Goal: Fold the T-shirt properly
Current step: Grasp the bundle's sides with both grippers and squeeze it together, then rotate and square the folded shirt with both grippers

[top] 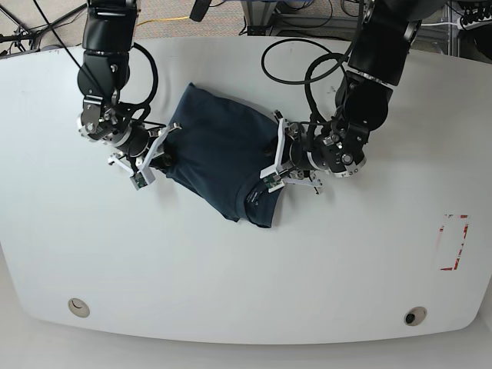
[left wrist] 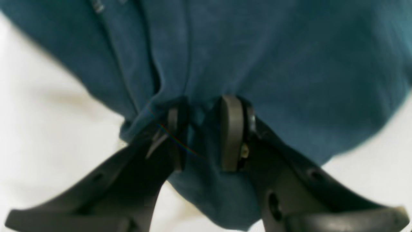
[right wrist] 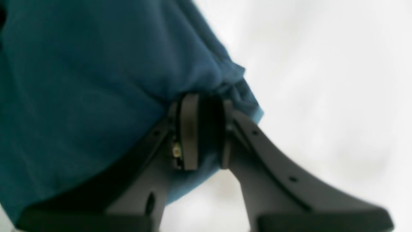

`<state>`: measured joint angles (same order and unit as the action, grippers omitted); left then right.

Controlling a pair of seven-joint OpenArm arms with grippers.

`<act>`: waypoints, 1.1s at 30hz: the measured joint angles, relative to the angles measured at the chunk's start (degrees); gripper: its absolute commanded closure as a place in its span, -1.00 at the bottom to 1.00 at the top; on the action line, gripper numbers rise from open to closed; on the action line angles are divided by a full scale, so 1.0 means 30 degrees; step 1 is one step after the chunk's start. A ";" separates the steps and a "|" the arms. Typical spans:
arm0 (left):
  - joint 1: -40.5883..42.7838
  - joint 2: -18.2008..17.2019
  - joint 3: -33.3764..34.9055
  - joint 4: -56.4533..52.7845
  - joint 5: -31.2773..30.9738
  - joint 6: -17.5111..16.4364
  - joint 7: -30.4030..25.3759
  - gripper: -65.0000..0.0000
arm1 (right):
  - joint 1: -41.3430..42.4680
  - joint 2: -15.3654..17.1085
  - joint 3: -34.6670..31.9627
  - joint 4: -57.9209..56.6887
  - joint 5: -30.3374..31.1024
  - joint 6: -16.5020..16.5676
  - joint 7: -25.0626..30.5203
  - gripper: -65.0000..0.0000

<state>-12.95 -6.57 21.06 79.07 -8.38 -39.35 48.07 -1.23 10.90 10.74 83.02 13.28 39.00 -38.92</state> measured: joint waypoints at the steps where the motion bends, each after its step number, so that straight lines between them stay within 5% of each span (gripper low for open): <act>1: -0.0233 -0.0102 0.0007 -0.0226 -0.0007 -0.0007 -0.0051 0.54 | -0.0423 -0.0306 -0.0036 0.0714 -0.0015 0.0044 -0.0401 0.71; 9: -0.2200 -0.1086 0.0073 -0.2586 -0.0036 -0.0262 -0.1319 0.54 | -0.2397 -0.2259 -0.0175 0.3548 -0.0372 0.0109 -0.2310 0.71; 18: -0.3650 -0.1632 -0.0087 -0.1144 0.0568 -0.0197 0.0590 0.54 | -0.3155 -0.2310 -0.0080 0.6783 -0.0772 0.0226 -0.4503 0.71; 33: 0.0670 0.1326 0.0452 0.5574 0.0597 -0.0255 0.2805 0.54 | -0.0386 -0.3672 -0.0240 0.6025 -0.0597 0.0284 -0.5625 0.71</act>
<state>-10.94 -2.59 22.41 95.79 -6.59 -40.12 56.49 -2.39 -0.12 10.02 101.10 11.49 39.86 -55.79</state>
